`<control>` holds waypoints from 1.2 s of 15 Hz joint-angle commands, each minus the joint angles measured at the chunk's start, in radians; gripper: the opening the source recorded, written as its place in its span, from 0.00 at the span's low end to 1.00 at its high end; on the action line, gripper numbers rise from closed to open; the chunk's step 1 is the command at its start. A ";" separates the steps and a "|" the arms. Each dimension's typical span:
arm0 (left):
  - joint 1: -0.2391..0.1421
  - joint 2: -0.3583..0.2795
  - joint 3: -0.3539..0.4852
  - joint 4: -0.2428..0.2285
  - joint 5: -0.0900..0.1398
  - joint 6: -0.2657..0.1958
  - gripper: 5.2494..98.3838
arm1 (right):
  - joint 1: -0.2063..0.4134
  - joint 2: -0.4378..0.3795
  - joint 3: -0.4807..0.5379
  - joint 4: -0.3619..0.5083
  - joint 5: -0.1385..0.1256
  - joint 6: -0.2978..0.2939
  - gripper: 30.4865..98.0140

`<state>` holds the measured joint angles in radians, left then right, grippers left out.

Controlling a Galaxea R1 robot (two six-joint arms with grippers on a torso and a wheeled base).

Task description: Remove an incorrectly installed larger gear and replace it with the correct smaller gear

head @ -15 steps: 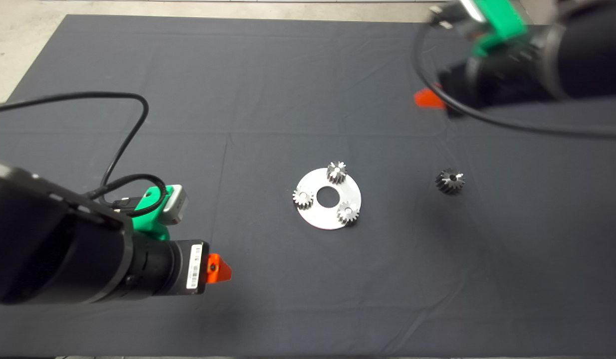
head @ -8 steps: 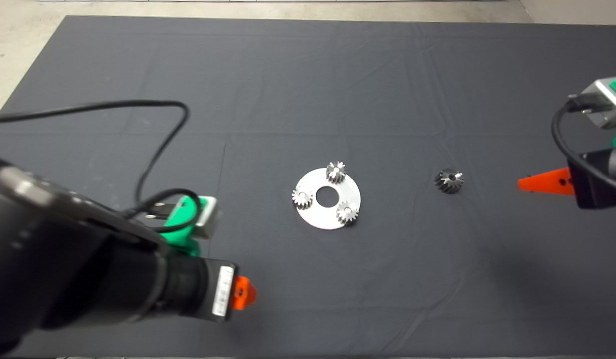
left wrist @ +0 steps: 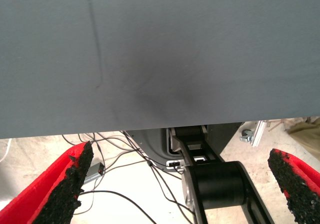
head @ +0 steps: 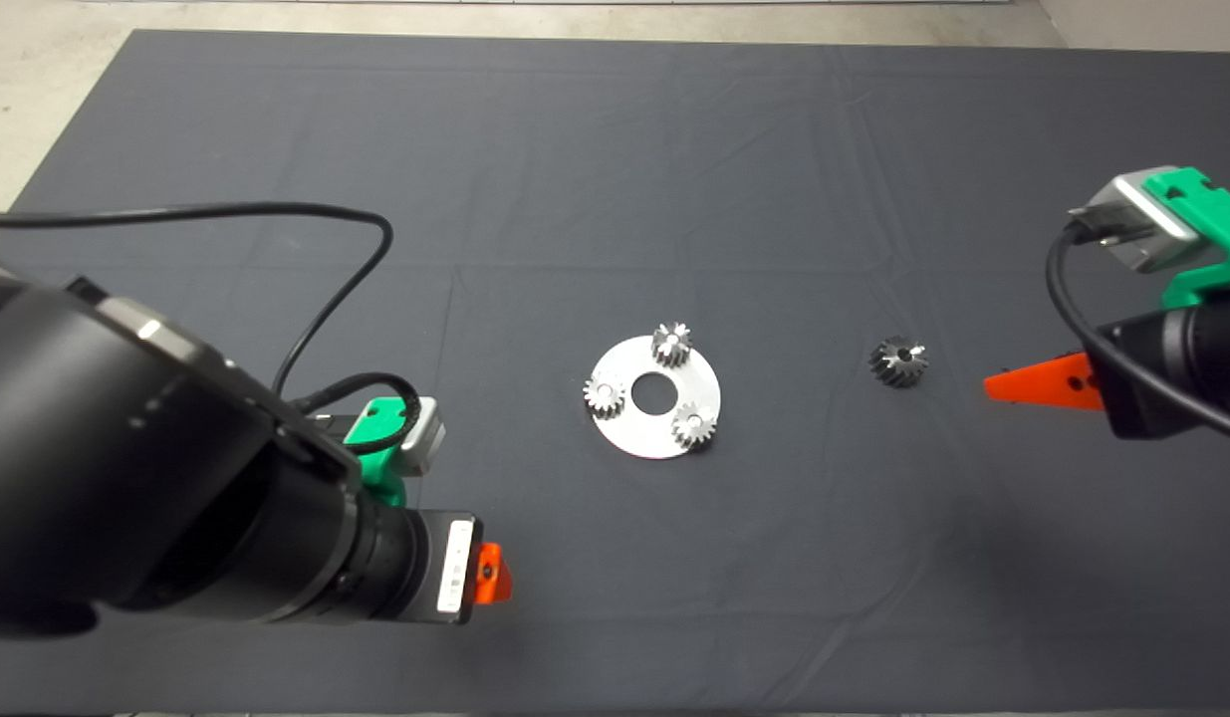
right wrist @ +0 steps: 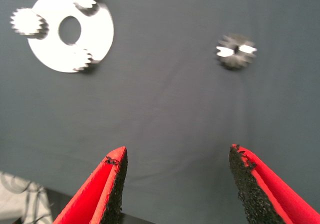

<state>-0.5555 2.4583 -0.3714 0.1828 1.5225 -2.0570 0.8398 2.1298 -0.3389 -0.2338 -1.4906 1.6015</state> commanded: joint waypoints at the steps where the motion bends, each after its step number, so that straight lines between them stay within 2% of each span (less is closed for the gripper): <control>1: -0.015 -0.008 -0.009 -0.035 -0.052 -0.013 0.90 | 0.012 0.009 0.011 0.033 -0.007 -0.020 0.35; 2: -0.015 -0.015 -0.007 -0.045 -0.050 -0.003 0.90 | 0.012 0.016 0.011 0.033 -0.005 -0.020 0.35; 4: -0.015 -0.013 -0.003 -0.058 -0.050 0.053 0.90 | 0.010 0.019 0.011 0.033 -0.005 -0.018 0.35; 10: -0.015 0.007 -0.010 -0.057 -0.036 0.080 0.90 | -0.007 0.054 0.011 0.032 0.001 -0.003 0.35; 12: -0.015 0.012 -0.012 -0.057 -0.007 0.112 0.90 | -0.077 0.051 0.009 0.026 0.002 0.000 0.35; 13: -0.015 0.012 -0.003 -0.057 -0.001 0.112 0.90 | -0.122 0.051 0.008 0.024 -0.009 -0.002 0.35; 16: -0.015 0.023 0.003 -0.057 -0.004 0.110 0.90 | -0.139 0.049 0.008 0.031 -0.026 0.000 0.35; 17: -0.015 0.022 0.010 -0.057 -0.002 0.110 0.90 | -0.139 0.050 0.010 0.031 -0.039 0.000 0.35; 18: -0.015 0.018 -0.007 -0.057 -0.002 0.110 0.90 | -0.141 0.053 0.008 0.031 -0.067 0.000 0.35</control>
<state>-0.5547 2.4797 -0.3800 0.1417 1.5145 -1.9489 0.6815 2.1780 -0.3315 -0.2240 -1.5173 1.5947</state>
